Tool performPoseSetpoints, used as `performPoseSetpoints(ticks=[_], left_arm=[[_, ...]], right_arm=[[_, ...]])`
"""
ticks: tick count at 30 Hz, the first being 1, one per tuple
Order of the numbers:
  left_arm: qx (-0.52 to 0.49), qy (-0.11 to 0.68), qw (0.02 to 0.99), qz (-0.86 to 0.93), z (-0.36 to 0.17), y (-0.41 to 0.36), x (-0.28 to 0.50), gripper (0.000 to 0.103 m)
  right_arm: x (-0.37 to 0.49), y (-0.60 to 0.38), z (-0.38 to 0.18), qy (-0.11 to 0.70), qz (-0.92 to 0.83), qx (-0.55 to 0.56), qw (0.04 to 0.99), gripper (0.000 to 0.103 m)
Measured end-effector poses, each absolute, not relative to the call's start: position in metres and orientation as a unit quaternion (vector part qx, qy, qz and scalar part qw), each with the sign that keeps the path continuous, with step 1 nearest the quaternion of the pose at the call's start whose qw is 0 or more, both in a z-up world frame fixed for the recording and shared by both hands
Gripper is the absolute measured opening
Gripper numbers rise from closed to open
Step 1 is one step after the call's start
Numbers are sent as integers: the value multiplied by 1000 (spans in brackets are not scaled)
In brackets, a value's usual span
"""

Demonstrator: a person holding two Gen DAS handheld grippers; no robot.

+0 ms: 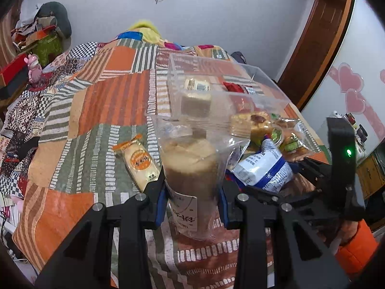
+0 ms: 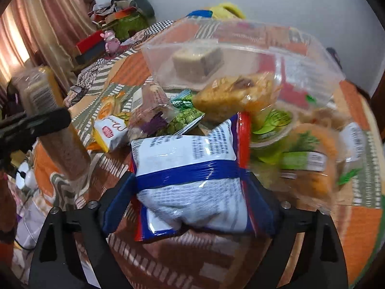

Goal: Organize snacks
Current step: 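Lift chip bag into the clear box with right tool and release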

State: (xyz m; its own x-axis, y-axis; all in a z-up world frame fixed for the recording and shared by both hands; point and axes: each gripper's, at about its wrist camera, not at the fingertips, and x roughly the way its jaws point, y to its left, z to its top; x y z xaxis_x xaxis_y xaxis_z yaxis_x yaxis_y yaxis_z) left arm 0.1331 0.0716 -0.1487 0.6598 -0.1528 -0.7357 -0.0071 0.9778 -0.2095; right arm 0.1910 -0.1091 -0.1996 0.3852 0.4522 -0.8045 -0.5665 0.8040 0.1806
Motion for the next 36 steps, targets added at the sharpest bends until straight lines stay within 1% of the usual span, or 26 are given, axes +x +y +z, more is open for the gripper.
performPoseSetpoints(ticks=[1, 2, 3, 4, 5, 8, 16, 25, 31, 36], left_arm=[[-97, 412, 905, -41, -150, 72, 133, 35], [-97, 413, 904, -41, -151, 73, 133, 35], [-96, 414, 904, -41, -151, 73, 133, 35], [-95, 414, 904, -41, -152, 73, 133, 35], [-96, 413, 905, -40, -152, 73, 133, 35], [-99, 411, 906, -42, -149, 74, 135, 35], [-86, 386, 917, -53, -121, 64, 151, 35], [-70, 344, 934, -69, -77, 43, 195, 35], [-53, 330, 940, -70, -62, 24, 238, 35], [-48, 327, 941, -68, -60, 14, 272, 35]], right_arm=[[193, -110, -200, 460, 307, -59, 831, 89], [193, -110, -200, 456, 307, -60, 833, 85], [193, -110, -200, 451, 310, -61, 835, 78], [193, -109, -199, 450, 314, -63, 834, 65], [193, -110, -197, 448, 316, -62, 834, 62], [184, -111, -192, 436, 317, -76, 839, 59], [178, -135, -156, 401, 316, -68, 857, 58], [203, -158, -106, 340, 287, -46, 895, 59], [236, -167, -92, 321, 258, -35, 911, 59], [264, -165, -94, 322, 241, -40, 915, 59]])
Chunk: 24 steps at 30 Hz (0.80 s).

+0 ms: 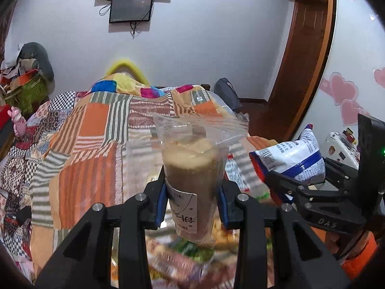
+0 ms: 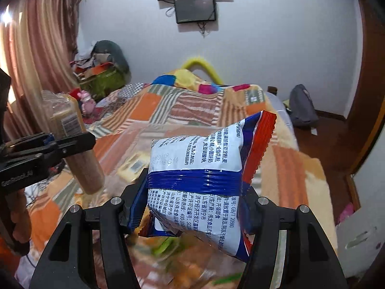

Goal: Organize snacks
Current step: 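Lift chip bag into the clear box with right tool and release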

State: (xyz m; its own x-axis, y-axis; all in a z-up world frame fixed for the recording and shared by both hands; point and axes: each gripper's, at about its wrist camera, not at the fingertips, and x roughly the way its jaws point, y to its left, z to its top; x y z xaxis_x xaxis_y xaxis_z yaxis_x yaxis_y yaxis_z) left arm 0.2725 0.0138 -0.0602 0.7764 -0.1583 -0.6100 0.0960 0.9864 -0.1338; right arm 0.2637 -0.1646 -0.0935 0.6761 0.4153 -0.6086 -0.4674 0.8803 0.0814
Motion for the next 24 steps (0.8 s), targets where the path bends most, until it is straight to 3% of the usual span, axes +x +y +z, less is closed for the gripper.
performPoseSetpoints(ticks=[19, 24], left_arm=[[-4, 416, 907, -65, -120, -18, 374, 36], [-7, 399, 915, -60, -112, -17, 369, 43]], right_arm=[[319, -153, -132, 409, 259, -69, 872, 62], [316, -162, -121, 394, 247, -69, 882, 66]])
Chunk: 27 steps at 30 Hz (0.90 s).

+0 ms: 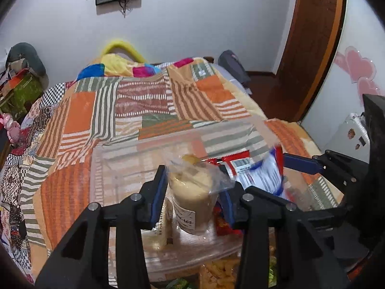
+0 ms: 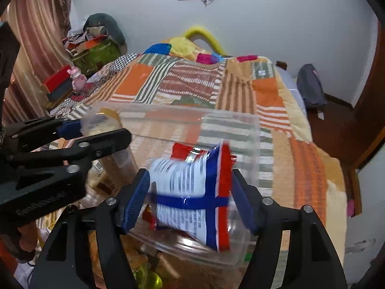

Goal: Organize snacks
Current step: 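Lift chip bag into the clear box with right tool and release, then grasp rice cracker pack with left tool while right tool grasps green-sealed pastry bag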

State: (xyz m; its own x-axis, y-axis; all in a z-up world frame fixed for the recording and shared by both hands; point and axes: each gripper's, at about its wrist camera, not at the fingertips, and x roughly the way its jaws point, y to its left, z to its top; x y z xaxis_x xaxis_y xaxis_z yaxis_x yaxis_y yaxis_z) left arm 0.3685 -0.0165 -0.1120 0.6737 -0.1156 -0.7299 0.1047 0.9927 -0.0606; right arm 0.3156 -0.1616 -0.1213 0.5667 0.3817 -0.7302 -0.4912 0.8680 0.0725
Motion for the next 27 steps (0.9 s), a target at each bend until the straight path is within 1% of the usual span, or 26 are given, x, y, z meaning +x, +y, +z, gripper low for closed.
performPoseSetpoints(ticks=[2, 4, 7, 11, 15, 21, 27], left_arm=[[-3, 387, 920, -59, -103, -15, 358, 48], [2, 370, 928, -52, -93, -11, 347, 55], [-3, 351, 935, -49, -79, -1, 329, 60], [-8, 339, 940, -39, -67, 20, 302, 63], [-7, 340, 940, -24, -65, 42, 276, 66], [3, 368, 930, 13, -88, 75, 239, 68], [-2, 410, 911, 36, -133, 100, 208, 68]], right_arm=[[311, -167, -113, 380, 242, -72, 890, 69], [302, -175, -104, 364, 239, -70, 898, 72], [291, -186, -93, 349, 239, -62, 904, 75], [275, -199, -85, 334, 232, -58, 912, 77], [259, -210, -84, 329, 228, -55, 915, 77], [244, -222, -92, 334, 221, -52, 915, 78], [235, -233, -111, 359, 203, -45, 910, 78]])
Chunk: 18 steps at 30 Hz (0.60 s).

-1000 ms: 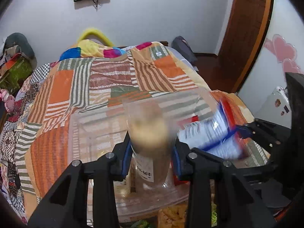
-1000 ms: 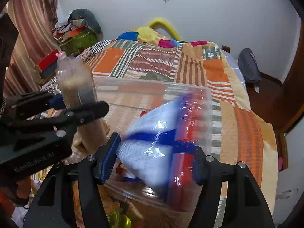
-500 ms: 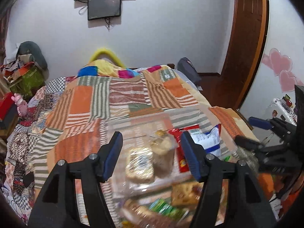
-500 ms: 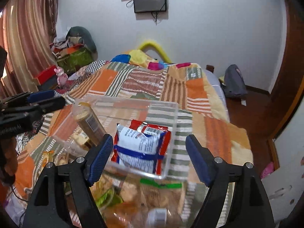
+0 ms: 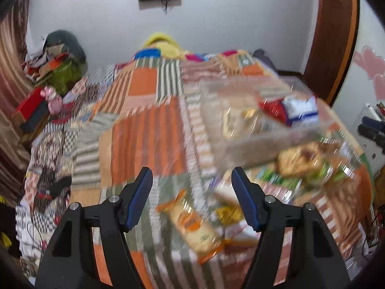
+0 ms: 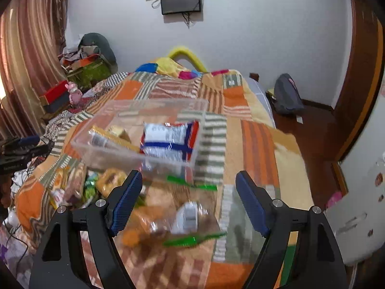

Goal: Organize snacks
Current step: 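Grasp rice cracker pack with left tool while right tool grasps green-sealed pastry bag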

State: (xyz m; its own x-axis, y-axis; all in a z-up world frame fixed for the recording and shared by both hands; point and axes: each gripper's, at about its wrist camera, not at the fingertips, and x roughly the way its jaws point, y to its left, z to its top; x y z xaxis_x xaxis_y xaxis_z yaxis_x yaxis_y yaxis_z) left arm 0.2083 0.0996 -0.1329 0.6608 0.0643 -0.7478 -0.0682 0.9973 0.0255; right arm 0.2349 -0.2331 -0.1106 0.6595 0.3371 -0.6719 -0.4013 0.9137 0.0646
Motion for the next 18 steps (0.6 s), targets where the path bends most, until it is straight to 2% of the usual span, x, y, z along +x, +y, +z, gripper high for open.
performPoseSetpoints(ticks=[12, 18], left_arm=[[-64, 471, 879, 47, -210, 125, 197, 67], [-72, 484, 871, 39, -230, 124, 199, 54]], right_arm=[[250, -245, -155, 421, 172, -9, 891, 78], [262, -244, -171, 441, 188, 12, 878, 77]])
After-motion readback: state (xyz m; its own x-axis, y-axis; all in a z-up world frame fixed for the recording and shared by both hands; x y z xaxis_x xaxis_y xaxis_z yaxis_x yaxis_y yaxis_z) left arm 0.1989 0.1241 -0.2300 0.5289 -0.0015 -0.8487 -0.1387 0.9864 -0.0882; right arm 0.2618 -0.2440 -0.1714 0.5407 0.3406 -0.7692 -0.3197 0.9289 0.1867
